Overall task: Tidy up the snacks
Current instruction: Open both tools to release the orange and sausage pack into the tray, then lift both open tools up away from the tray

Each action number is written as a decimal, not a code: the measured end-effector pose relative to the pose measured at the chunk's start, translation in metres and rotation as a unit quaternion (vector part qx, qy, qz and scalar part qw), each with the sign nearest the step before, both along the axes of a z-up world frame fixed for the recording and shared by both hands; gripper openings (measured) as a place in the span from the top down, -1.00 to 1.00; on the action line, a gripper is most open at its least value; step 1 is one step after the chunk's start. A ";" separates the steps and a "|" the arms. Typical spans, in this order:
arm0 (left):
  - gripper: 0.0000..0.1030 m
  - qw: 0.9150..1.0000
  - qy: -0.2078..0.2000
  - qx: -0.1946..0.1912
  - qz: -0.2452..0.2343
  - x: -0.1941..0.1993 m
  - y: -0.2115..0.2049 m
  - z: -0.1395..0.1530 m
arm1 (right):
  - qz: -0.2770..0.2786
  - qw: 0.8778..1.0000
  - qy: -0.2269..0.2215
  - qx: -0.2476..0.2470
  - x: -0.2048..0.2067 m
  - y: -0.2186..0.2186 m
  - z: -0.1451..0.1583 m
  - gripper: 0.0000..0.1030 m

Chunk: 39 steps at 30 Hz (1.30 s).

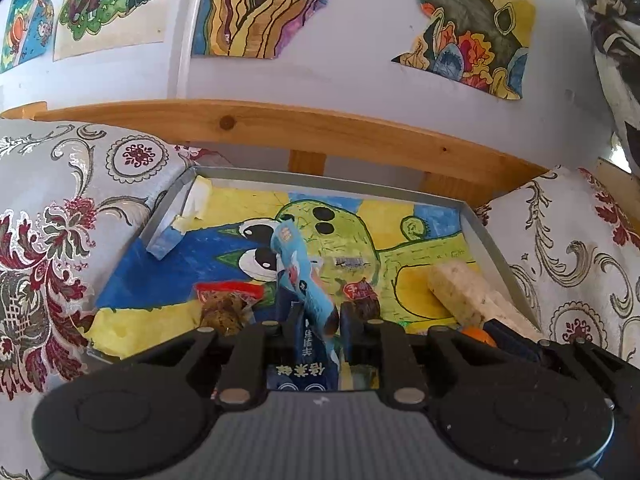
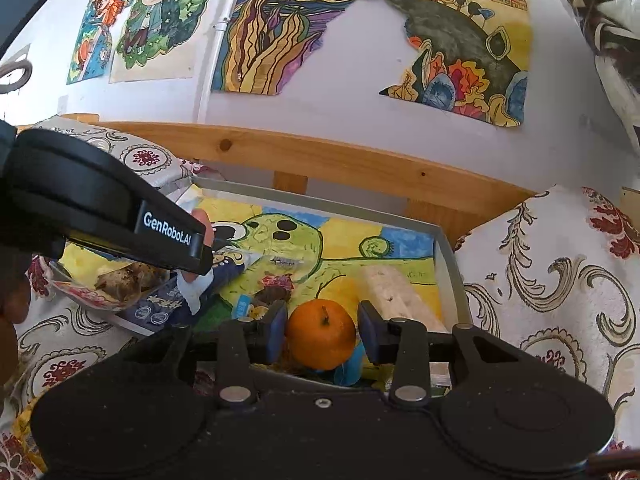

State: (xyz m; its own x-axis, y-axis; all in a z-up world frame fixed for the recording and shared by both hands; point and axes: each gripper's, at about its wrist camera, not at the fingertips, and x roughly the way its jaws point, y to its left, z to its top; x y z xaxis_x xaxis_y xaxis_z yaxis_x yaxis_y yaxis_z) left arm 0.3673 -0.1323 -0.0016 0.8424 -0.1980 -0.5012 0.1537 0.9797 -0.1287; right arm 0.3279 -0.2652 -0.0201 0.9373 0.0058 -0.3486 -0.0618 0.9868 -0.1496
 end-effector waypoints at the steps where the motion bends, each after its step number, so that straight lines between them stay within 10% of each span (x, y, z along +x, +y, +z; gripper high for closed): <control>1: 0.62 1.000 0.001 0.000 0.001 0.001 0.000 0.000 | -0.001 1.000 0.001 -0.001 0.000 0.000 0.000 0.19; 23: -0.88 0.996 -0.029 -0.023 0.079 -0.026 0.037 0.016 | -0.010 1.000 -0.028 0.000 -0.016 0.002 0.017 -0.56; 39: -0.99 0.991 -0.059 -0.020 0.116 -0.086 0.068 0.028 | 0.003 0.998 -0.056 0.019 -0.073 0.006 0.042 -0.98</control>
State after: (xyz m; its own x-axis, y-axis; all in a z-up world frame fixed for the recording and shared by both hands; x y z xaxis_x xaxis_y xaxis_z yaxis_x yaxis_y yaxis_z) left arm 0.2812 -0.0639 0.0262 0.9197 -0.0102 -0.3925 -0.0585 0.9849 -0.1628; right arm 0.2546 -0.2590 0.0218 0.9705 0.0221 -0.2401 -0.0520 0.9915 -0.1192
